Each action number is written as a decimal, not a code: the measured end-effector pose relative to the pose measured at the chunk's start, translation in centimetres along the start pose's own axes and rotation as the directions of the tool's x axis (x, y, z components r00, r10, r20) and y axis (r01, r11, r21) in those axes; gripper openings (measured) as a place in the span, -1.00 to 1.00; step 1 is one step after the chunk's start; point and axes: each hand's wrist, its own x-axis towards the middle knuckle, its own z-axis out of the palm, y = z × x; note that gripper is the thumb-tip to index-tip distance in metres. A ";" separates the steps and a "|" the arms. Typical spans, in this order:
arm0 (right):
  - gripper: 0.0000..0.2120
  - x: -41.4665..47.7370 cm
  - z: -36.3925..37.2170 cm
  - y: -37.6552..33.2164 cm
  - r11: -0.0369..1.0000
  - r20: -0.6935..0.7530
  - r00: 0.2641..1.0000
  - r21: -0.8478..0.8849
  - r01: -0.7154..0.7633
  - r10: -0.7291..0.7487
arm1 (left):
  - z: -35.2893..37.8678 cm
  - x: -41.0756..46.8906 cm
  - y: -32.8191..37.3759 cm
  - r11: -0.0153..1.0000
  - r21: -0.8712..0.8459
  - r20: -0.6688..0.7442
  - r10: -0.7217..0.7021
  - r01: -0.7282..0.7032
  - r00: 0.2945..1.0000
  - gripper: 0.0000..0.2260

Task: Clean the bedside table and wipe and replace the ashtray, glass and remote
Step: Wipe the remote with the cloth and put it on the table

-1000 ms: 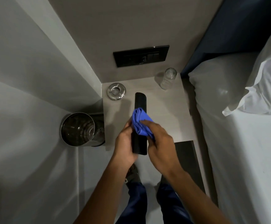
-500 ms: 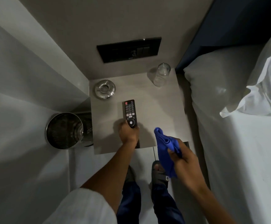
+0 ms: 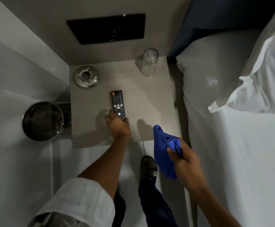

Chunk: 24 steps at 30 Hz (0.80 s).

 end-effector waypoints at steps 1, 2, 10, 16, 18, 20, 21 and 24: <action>-0.78 -0.2 0.0 0.2 1.000 -0.006 1.000 -0.003 0.007 -0.007 | -0.4 -0.3 -0.1 1.000 0.012 -0.024 0.020 -0.020 1.000 -0.27; -0.79 -0.5 0.0 0.4 1.000 -0.020 1.000 -0.010 0.012 -0.012 | -1.0 -0.6 -0.1 0.998 0.021 -0.041 0.059 -0.058 0.997 -0.29; -0.86 -4.0 3.6 -2.9 0.920 -0.014 0.989 0.370 -0.130 0.145 | -14.5 -10.5 -1.2 0.869 -0.411 0.590 0.024 0.275 0.807 -0.60; -0.75 -11.9 8.0 -7.0 0.970 0.178 0.983 0.225 -0.095 0.055 | -28.9 -18.0 -5.0 0.728 -0.540 0.736 0.165 0.423 0.656 -0.60; -0.74 -15.4 10.6 -8.3 0.989 0.263 0.965 0.136 -0.054 0.017 | -33.5 -19.7 -7.2 0.675 -0.631 0.638 0.172 0.382 0.750 -0.61; -0.70 -18.5 13.5 -9.1 0.996 0.358 0.933 0.064 -0.067 0.040 | -37.3 -20.7 -9.5 0.637 -0.683 0.557 0.138 0.357 0.819 -0.65; -0.68 -19.6 15.2 -9.3 0.997 0.396 0.917 0.044 -0.070 0.047 | -38.8 -20.7 -10.5 0.619 -0.706 0.504 0.098 0.344 0.858 -0.64; -0.68 -23.3 21.8 -9.8 0.999 0.429 0.902 -0.024 -0.032 0.039 | -43.7 -21.4 -15.2 0.647 -0.724 0.251 -0.078 0.240 0.965 -0.53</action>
